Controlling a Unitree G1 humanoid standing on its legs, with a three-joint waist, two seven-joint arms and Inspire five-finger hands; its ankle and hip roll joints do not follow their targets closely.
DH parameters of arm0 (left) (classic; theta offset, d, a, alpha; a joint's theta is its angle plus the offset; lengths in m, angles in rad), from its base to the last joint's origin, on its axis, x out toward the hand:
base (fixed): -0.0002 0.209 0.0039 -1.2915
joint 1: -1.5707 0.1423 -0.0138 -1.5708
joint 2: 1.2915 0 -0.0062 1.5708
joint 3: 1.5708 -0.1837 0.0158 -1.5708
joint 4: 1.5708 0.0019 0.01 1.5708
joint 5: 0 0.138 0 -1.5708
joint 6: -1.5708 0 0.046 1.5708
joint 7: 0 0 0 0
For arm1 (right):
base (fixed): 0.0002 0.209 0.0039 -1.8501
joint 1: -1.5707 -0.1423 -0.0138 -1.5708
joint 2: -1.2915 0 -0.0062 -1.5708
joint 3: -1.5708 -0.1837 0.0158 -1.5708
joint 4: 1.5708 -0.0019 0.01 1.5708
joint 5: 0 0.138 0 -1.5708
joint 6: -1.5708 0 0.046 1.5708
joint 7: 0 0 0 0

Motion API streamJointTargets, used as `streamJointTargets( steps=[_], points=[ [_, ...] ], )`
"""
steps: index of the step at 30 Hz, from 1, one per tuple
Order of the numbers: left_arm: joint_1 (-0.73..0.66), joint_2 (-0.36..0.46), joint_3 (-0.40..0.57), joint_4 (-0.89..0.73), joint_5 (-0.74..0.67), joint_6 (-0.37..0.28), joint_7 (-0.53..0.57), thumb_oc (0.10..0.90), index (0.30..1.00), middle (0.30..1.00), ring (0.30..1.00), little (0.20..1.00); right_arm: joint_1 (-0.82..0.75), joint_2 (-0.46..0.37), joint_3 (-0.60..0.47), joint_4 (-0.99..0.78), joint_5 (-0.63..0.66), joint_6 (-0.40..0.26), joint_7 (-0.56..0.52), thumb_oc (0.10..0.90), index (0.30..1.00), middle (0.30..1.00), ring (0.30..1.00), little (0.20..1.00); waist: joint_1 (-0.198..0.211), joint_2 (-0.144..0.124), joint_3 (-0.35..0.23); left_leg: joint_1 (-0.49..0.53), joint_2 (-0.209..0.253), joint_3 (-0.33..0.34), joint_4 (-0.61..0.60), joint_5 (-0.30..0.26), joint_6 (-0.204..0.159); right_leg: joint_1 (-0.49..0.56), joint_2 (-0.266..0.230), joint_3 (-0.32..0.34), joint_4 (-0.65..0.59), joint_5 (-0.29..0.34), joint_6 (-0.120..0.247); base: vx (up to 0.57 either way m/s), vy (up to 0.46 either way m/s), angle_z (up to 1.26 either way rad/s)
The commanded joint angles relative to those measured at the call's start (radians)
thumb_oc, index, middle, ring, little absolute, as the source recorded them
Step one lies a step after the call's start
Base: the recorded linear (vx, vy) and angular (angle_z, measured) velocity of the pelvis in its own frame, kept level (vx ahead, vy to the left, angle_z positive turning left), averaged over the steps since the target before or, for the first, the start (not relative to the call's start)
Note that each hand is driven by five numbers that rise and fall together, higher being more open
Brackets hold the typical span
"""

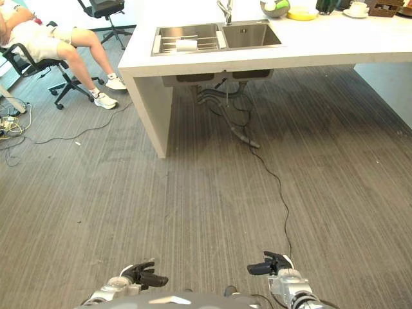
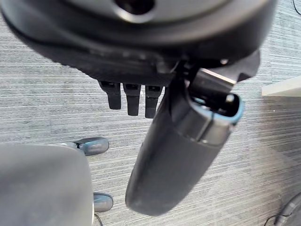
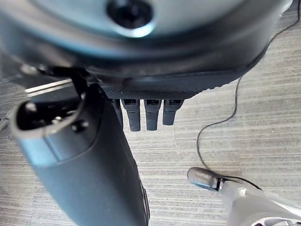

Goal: Place the dishes in the dishwasher.

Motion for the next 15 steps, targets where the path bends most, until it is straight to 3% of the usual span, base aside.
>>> streamJointTargets(
  steps=[1, 15],
  points=[
    [-0.080, 0.035, -0.015, 0.059, 0.021, -0.021, -0.012, 0.800, 0.900, 0.900, 0.900, 0.900, -0.059, -0.023, -0.011, 0.009, 0.011, -0.029, 0.004, 0.800, 0.900, 0.900, 0.900, 0.900, 0.007, -0.045, -0.006, -0.024, 0.005, 0.031, -0.009, -0.033, -0.052, -0.012, -0.094, 0.007, 0.011, -0.015, 0.133, 0.00, 0.000, 0.00],
    [-0.062, 0.008, 0.000, 0.095, 0.011, -0.017, -0.017, 0.800, 0.900, 0.900, 0.900, 0.900, -0.038, 0.005, 0.002, 0.076, -0.011, -0.031, 0.009, 0.800, 0.900, 0.900, 0.900, 0.900, 0.007, -0.050, -0.012, -0.009, 0.008, 0.031, -0.009, -0.037, -0.053, 0.002, -0.090, 0.004, 0.011, -0.024, 0.132, 0.00, 0.000, 0.00]
  ],
)
